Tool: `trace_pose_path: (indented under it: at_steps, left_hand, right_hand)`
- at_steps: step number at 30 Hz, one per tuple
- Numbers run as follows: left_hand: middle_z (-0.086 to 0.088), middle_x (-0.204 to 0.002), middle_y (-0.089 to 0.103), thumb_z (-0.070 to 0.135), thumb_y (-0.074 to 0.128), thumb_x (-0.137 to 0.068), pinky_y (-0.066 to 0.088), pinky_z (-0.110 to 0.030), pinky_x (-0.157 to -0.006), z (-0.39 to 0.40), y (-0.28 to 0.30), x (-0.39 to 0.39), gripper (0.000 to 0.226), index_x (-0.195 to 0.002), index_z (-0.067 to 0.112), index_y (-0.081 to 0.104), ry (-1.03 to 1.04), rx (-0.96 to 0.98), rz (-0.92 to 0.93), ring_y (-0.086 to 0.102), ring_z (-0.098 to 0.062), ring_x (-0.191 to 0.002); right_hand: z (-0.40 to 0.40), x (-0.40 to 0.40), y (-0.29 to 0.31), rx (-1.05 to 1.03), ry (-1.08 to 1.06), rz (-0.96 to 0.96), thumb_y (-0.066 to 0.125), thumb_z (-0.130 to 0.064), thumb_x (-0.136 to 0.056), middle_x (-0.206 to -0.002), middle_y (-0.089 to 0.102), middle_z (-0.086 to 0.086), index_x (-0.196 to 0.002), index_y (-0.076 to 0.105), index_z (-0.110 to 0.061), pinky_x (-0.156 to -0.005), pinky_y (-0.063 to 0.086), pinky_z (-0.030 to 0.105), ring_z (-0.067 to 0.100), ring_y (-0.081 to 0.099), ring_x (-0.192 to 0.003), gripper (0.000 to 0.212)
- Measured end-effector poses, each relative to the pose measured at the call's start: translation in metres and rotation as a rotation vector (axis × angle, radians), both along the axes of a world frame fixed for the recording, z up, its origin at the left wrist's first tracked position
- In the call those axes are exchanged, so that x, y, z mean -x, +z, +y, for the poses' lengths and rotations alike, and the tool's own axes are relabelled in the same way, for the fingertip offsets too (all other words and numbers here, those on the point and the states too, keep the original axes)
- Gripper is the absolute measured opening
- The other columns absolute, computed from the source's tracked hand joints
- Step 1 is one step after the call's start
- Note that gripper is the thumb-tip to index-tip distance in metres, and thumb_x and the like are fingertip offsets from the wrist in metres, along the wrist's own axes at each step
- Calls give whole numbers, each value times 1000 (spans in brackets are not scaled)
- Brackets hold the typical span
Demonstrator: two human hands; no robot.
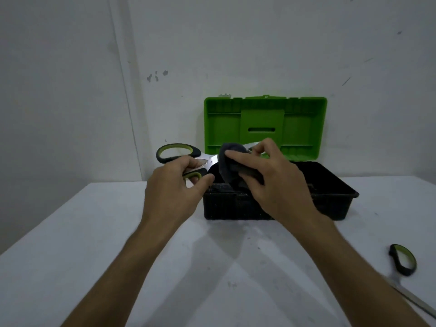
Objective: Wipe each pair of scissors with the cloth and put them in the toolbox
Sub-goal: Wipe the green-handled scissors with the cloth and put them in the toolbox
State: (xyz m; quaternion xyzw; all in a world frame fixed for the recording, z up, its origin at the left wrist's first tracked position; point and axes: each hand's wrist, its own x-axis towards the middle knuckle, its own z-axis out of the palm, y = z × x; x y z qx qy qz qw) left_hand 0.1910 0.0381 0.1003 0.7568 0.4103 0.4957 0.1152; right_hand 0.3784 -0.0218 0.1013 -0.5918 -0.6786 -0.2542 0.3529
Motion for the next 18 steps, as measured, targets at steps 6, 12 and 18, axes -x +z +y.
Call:
trace_pose_path:
  at_steps: [6, 12, 18]
  left_hand:
    - [14, -81, 66, 35, 75, -81, 44, -18, -64, 1, -1, 1, 24, -101, 23, 70, 38, -14, -8, 63, -4, -78]
    - [15, -88, 66, 36, 74, -82, 53, -30, -77, -4, 0, -3, 38, -118, 29, 66, 33, -37, -4, 66, -9, -90]
    - [10, -84, 66, 40, 71, -83, 51, -31, -77, 0, 1, 1, 54, -134, 33, 57, 26, 0, 10, 62, -16, -87]
  right_hand:
    - [3, -32, -2, -84, -174, 148, 63, -25, -94, -105, 43, -2, -131, 62, -33, -51, 44, 22, 14, 50, -68, 38]
    - [-1, -2, 5, -136, -16, 32, 60, -26, -94, -107, 47, 4, -131, 63, -31, -50, 44, 18, 13, 52, -66, 37]
    - [7, -6, -10, -62, -70, 51, 55, -29, -96, -105, 47, 2, -133, 61, -35, -44, 44, 24, 13, 45, -55, 38]
